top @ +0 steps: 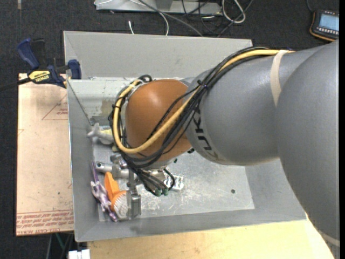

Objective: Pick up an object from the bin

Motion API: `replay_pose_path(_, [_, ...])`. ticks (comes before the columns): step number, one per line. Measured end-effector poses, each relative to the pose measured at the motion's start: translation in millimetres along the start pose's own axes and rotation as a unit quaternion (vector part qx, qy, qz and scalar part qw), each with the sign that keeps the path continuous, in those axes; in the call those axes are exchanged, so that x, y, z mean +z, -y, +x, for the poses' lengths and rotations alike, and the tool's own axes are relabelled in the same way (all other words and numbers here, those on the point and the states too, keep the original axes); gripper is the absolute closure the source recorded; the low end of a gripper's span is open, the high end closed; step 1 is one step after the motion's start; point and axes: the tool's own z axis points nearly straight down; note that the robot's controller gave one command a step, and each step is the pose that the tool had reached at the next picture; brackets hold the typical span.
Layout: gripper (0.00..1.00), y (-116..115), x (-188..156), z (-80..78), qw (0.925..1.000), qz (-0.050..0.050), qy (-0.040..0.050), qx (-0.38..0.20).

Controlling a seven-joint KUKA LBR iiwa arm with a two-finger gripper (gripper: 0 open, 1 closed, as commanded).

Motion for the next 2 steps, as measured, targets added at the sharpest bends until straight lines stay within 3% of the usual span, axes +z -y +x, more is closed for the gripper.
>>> replay_pose_path(1, [0.00,1,-21,-28.5,1.0000,-0.001,0.0023,0.009])
replay_pose_path(2, [0.00,17,-35,-71.0,0.9998,-0.001,0.0006,0.018])
